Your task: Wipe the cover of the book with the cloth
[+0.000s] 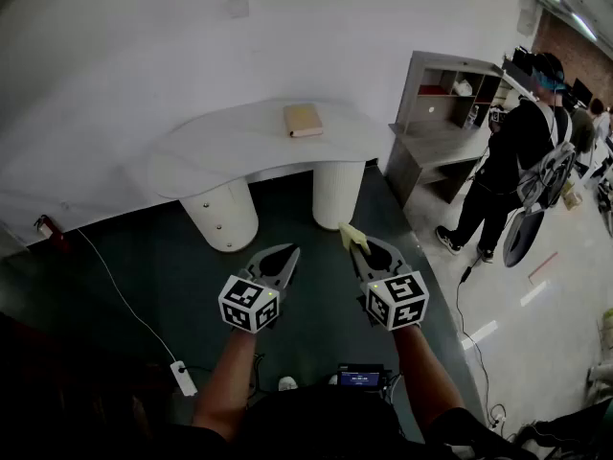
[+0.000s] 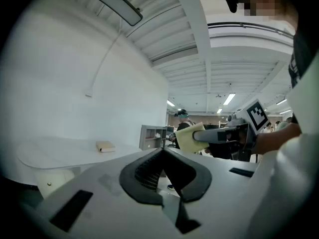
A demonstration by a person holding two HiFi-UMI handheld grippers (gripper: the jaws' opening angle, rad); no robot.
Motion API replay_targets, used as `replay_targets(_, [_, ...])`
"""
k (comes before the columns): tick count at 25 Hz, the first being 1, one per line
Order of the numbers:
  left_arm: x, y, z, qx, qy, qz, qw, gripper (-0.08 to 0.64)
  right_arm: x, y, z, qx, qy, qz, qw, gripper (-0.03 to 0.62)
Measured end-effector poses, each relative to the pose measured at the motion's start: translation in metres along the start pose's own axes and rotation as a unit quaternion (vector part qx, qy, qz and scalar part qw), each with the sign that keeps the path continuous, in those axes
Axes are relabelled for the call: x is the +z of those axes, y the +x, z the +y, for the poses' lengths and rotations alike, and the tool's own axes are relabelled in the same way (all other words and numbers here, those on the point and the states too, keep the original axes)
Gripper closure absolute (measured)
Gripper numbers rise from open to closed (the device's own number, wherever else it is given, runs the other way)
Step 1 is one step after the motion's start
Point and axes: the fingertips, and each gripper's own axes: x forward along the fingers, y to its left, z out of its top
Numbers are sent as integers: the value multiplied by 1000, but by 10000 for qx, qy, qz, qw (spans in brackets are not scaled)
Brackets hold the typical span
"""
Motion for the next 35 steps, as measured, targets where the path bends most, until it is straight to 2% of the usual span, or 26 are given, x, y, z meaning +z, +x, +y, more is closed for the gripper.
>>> replay_targets(16, [1,8,1,128,40,-3,9999,551,-2,0,-15,20,212,-35,9998,505])
replay_targets(28, [5,41,-10,377,76,-34,9993,551,1,-2,-56,212,200,-131,9995,505])
replay_targets(35, [11,61,5,599,110,-83,9981,551,8,15,-79,278,96,-218,9993,505])
